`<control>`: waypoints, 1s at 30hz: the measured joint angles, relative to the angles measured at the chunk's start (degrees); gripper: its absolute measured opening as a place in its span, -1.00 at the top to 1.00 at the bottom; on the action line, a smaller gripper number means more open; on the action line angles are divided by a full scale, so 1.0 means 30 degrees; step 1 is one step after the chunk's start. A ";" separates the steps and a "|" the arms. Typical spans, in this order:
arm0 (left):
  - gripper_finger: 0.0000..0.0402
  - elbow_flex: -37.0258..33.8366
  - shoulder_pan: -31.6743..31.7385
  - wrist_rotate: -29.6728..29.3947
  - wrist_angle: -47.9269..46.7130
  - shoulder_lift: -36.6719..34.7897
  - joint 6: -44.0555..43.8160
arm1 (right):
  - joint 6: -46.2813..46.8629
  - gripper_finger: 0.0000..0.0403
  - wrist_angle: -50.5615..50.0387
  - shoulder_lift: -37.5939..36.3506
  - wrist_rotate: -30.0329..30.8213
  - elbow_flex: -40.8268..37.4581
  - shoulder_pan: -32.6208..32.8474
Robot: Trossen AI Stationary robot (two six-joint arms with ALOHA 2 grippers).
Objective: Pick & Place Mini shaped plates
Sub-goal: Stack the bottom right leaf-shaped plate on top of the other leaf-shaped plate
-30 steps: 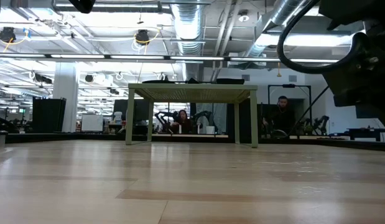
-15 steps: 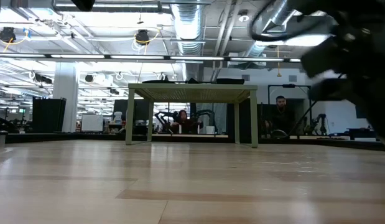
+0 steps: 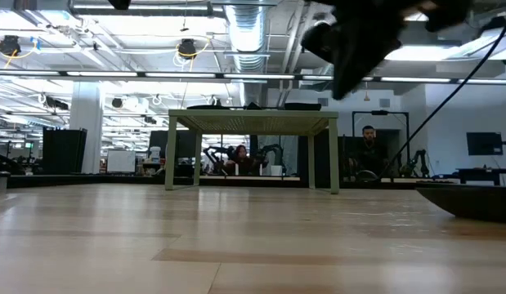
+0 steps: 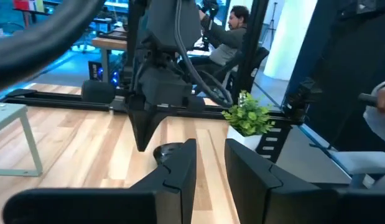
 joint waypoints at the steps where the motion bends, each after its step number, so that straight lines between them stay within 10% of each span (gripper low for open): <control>1: 0.57 0.0000 0.0081 0.0000 0.0022 0.0000 0.0000 | 0.0015 0.99 -0.0049 0.0000 -0.0017 0.0179 -0.0081; 13: 0.57 0.0013 0.0741 0.1363 0.2938 0.3157 0.1363 | 0.6297 0.78 -0.6224 -0.0026 0.0661 0.0448 0.2393; 19: 0.57 0.2120 0.3228 0.5902 0.3988 0.7182 0.0925 | 0.9294 0.79 -1.0217 -0.2190 0.3386 0.0570 0.3134; 30: 0.57 0.7337 0.5896 1.2189 0.3105 1.3337 0.2681 | 1.6317 0.99 -0.1602 -1.1224 0.2264 -0.8709 0.5400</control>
